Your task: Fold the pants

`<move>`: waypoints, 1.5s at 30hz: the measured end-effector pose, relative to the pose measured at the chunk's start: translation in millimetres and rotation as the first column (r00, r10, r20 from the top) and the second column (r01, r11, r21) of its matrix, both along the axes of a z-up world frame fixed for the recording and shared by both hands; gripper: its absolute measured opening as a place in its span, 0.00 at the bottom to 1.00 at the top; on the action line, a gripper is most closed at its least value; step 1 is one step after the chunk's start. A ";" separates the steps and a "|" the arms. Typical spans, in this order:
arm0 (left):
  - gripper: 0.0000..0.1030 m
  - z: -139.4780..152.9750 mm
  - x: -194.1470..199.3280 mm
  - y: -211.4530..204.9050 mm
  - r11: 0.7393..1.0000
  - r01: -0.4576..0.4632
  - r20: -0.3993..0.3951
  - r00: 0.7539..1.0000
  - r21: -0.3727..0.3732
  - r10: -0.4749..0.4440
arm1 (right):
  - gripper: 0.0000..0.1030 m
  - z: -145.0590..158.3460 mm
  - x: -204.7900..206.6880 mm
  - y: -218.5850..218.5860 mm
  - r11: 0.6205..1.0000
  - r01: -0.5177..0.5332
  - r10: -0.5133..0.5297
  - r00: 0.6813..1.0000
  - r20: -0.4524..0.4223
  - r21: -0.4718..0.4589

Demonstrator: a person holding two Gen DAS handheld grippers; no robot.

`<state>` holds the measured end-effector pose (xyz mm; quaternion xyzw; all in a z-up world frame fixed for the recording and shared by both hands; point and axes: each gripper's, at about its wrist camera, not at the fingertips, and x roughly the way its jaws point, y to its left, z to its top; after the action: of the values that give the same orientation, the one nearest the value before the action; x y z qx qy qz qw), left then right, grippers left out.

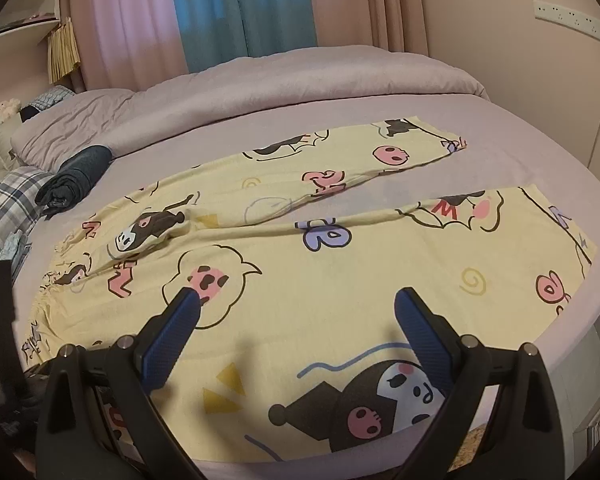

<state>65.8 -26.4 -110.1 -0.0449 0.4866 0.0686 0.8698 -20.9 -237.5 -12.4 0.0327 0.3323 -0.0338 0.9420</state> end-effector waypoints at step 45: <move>0.81 83.7 -50.2 63.1 0.980 -0.099 0.235 0.962 -0.173 0.139 | 0.88 22.5 -20.0 -35.1 0.998 0.011 -0.010 1.000 -0.016 0.065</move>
<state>15.6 36.7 -26.4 -0.1519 0.3754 0.0757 0.9112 -41.0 -272.6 10.1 0.0650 0.3405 -0.0283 0.9376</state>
